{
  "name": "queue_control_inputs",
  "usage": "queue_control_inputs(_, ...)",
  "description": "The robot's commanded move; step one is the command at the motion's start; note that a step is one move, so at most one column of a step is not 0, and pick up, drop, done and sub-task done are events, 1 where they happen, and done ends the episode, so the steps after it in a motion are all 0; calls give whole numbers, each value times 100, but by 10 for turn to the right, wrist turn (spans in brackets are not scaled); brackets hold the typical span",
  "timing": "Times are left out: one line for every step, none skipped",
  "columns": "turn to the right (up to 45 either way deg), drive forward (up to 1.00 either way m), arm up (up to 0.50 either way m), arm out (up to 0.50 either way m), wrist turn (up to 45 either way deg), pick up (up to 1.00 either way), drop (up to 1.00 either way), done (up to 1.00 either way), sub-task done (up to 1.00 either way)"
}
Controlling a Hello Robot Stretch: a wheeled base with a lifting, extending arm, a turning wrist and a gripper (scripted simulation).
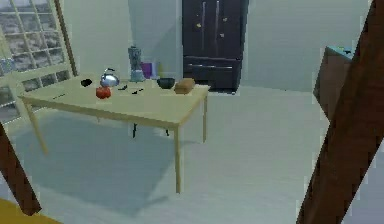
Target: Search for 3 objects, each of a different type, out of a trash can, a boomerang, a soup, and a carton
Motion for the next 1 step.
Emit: queue_control_inputs(0,80,0,0,0,0,0,0,0)
